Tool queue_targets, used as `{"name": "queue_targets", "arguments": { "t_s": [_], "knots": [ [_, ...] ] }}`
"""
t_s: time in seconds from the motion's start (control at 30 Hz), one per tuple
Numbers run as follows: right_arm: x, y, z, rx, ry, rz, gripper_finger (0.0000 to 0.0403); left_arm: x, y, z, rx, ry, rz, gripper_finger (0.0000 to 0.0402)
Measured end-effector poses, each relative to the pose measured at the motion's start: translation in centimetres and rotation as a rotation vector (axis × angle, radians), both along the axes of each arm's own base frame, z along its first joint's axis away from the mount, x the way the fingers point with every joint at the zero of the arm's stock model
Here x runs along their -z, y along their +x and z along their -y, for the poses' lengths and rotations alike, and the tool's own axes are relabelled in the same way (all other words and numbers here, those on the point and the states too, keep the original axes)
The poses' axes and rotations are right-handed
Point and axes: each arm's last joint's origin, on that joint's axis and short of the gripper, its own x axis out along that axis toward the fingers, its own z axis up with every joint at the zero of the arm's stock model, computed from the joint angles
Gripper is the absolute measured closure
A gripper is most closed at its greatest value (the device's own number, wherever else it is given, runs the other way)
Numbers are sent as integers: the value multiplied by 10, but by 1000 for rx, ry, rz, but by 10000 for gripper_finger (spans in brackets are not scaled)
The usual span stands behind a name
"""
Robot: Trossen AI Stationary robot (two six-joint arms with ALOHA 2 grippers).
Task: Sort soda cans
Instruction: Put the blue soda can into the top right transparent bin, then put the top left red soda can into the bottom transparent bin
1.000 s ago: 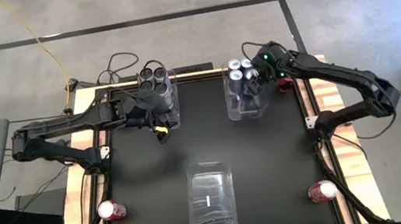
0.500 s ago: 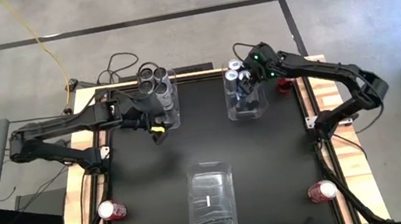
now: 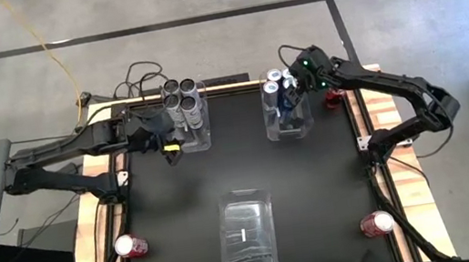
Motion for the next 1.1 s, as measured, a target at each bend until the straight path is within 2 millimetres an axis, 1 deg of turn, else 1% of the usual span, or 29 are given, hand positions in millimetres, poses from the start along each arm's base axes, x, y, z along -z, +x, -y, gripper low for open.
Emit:
{"name": "queue_targets", "arguments": {
  "t_s": [0.3,0.43,0.53,0.77,0.9,1.0,1.1],
  "knots": [
    [2,2,1,-6,2,1,142,11,-2,0,-46,-47,-15,146],
    [3,0,3,1,7,-6,133,11,-2,0,-65,-63,-9,143],
    [2,1,3,-6,-1,-6,113,10,-3,0,-74,-61,-2,136],
    [1,1,3,-26,1,9,46,9,-9,-3,-114,-67,6,112],
    [0,1,2,-14,15,24,26,7,-15,-4,-142,-80,14,109],
    [-6,-1,-1,-5,29,43,21,7,-26,-7,-212,-114,-7,109],
    [-26,-4,-8,3,3,107,20,10,-40,-11,-325,-169,-50,109]
  ]
}}
